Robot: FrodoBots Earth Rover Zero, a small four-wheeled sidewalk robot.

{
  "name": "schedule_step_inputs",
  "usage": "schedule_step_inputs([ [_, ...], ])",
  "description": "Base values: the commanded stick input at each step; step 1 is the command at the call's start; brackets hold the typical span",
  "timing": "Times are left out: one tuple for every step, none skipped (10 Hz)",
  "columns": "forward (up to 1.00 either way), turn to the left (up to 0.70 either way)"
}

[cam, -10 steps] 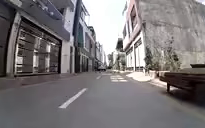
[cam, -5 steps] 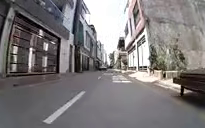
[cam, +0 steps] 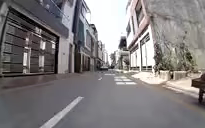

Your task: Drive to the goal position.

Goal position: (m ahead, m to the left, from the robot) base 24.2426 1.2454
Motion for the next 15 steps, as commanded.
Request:
schedule_step_inputs([
  [1.0, 0.01],
  [1.0, 0.01],
  [1.0, 0.01],
  [1.0, 0.01],
  [1.0, 0.01],
  [1.0, 0.01],
  [1.0, 0.01],
  [1.0, 0.01],
  [1.0, -0.19],
  [1.0, -0.35],
  [1.0, -0.39],
  [1.0, -0.39],
  [1.0, -0.28],
  [1.0, -0.08],
  [1.0, 0.01],
])
